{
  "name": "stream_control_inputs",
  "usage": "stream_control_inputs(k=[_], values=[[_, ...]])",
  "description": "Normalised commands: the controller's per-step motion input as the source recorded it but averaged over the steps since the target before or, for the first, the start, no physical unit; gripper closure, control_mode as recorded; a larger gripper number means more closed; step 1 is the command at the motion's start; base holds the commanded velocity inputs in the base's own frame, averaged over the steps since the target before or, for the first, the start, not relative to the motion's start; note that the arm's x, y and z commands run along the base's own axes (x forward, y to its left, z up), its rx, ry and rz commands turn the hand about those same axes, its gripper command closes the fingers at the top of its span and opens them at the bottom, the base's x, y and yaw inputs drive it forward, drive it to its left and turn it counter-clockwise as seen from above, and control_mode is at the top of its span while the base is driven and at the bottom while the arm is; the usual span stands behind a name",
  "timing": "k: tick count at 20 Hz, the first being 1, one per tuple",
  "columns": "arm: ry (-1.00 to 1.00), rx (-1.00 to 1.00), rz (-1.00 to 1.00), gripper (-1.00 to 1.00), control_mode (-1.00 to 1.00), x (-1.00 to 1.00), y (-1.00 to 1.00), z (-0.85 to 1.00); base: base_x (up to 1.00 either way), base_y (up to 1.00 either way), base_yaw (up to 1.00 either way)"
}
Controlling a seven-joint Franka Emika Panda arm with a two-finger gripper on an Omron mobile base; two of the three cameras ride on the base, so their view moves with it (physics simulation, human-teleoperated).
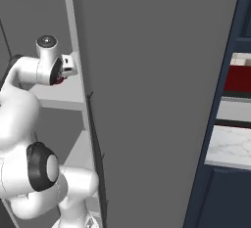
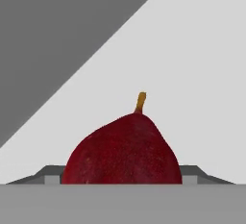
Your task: Take the broccoli, pear, and lemon from the freezer and place them in the bowl on the counter.
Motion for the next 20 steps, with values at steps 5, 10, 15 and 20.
stream_control_inputs(k=[5,10,15,20], values=[[0.00,0.00,-0.09,1.00,-1.00,-0.74,-0.41,0.23,0.00,0.00,0.00],[0.00,0.00,-0.10,1.00,-1.00,-0.66,-0.26,0.31,0.00,0.00,0.00],[0.00,0.00,-0.13,1.00,-1.00,-0.85,-0.25,0.25,0.00,0.00,0.00],[0.00,0.00,-0.14,1.00,-1.00,-0.85,-0.10,0.17,0.00,0.00,0.00]])
